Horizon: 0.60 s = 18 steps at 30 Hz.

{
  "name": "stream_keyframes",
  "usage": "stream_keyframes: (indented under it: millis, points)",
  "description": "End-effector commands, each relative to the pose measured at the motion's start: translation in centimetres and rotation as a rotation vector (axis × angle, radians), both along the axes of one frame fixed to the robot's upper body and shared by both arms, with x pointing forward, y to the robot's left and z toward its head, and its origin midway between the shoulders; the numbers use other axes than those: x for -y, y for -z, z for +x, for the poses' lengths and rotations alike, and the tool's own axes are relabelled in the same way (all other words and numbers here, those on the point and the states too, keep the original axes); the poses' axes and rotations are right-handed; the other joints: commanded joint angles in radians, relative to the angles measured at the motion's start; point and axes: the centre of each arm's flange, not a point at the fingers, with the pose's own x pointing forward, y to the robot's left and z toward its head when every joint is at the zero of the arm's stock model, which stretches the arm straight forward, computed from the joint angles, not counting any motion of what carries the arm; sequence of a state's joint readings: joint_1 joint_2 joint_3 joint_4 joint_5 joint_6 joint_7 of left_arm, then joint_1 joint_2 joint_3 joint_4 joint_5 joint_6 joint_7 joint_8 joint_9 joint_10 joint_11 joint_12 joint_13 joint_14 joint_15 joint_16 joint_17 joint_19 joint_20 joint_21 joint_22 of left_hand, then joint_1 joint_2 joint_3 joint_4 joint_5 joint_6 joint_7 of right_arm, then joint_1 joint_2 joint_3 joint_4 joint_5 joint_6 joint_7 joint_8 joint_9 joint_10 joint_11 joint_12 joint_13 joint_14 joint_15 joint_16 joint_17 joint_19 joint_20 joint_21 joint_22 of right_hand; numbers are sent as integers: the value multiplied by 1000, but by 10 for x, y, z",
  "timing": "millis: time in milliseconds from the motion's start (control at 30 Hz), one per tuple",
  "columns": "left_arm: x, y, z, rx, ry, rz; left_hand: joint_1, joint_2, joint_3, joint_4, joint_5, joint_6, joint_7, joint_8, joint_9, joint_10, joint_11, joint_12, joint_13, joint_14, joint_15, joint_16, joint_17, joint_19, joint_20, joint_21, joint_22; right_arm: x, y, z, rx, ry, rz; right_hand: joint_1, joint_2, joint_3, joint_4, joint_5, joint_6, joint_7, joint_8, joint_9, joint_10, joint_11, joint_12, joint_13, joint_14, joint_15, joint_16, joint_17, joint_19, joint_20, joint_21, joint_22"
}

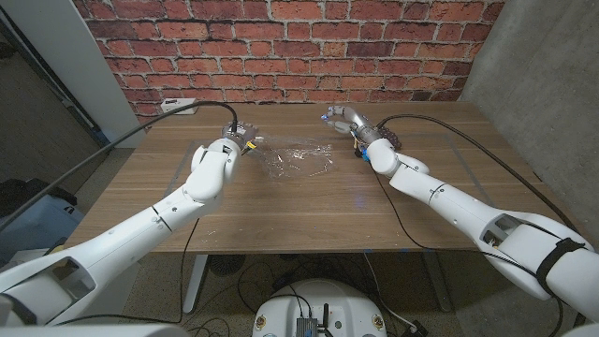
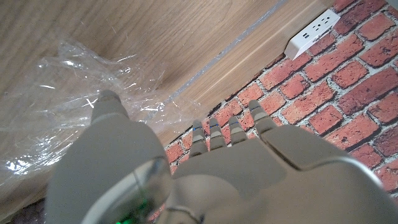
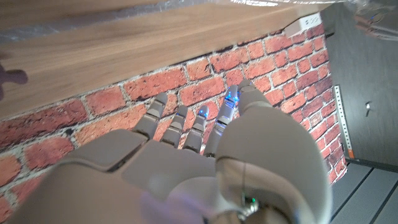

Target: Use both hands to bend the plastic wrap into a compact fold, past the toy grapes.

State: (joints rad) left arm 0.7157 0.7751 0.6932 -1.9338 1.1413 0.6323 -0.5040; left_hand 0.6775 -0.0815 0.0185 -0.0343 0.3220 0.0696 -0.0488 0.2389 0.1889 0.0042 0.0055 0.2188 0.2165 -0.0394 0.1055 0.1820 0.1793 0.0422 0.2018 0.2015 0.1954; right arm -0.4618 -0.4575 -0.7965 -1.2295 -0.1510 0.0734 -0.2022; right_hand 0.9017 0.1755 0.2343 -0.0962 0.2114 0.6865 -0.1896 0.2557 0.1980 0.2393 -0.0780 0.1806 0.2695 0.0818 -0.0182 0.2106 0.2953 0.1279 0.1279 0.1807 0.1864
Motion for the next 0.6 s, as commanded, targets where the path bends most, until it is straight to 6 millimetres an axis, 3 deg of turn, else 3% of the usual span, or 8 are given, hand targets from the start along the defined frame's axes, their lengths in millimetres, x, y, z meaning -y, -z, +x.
stream_keyframes:
  millis: [33, 133, 267, 367, 467, 600]
  points:
    - [-4, -4, -1, -10, 60, -66, -13, 14, -4, 10, 9, 1, -49, -11, 1, -2, 8, 9, 4, -7, 5, 4, 5, -13, 2, 2, 2, -25, 2, -8, -210, -108, -232, -30, -17, 0, 5, -12, -86, -2, -48, 3, -74, 14, 1, -6, -58, 30, -5, 9, -54, 24, 5, -1]
    - [-4, -5, -2, 5, 62, -70, -15, 17, -6, 12, 11, 7, -65, -12, 1, 1, 4, 11, 4, -6, 5, 5, 5, -15, 4, 2, 2, -33, 3, -9, -235, -123, -275, -42, -22, -3, 3, -13, -92, -13, -51, 5, -112, 13, 0, -9, -88, 42, -9, 8, -80, 29, 5, -1]
    - [-5, -5, -3, 11, 52, -68, -18, 19, -7, 14, 12, -2, -46, -19, 1, -4, 5, 9, 4, -7, 5, 6, 5, -17, 6, 3, 2, -46, 3, -10, -279, -145, -345, 11, 28, 59, -18, -3, -42, -33, -37, 8, -136, -28, 9, -17, -124, 24, -3, 12, -121, 11, 6, -2]
    - [-5, -4, -3, 13, 49, -65, -19, 21, -8, 15, 12, -8, -48, -23, 0, -6, 6, 8, 4, -9, 6, 5, 5, -19, 7, 3, 2, -52, 4, -10, -298, -155, -371, 23, 37, 91, -9, -5, -55, -33, -46, 9, -159, -37, 7, -20, -146, 14, 1, 18, -146, 1, 5, -3]
    - [-4, -4, -3, 16, 50, -59, -20, 22, -9, 16, 13, -10, -47, -25, 0, -8, 5, 8, 4, -9, 4, 5, 5, -19, 8, 3, 2, -55, 4, -9, -293, -152, -377, 21, 29, 115, 7, -11, -117, -31, -71, 7, -176, -35, 10, -23, -156, 11, 9, 27, -156, 0, 10, -3]
    - [-4, -4, -2, 13, 53, -55, -20, 24, -9, 17, 13, -13, -53, -28, 0, -9, 3, 8, 4, -12, 1, 4, 5, -19, 9, 4, 2, -60, 1, -9, -296, -159, -391, 2, 20, 126, 27, -21, -212, -30, -88, 4, -186, -24, 16, -26, -162, 10, 20, 36, -160, -1, 16, -3]
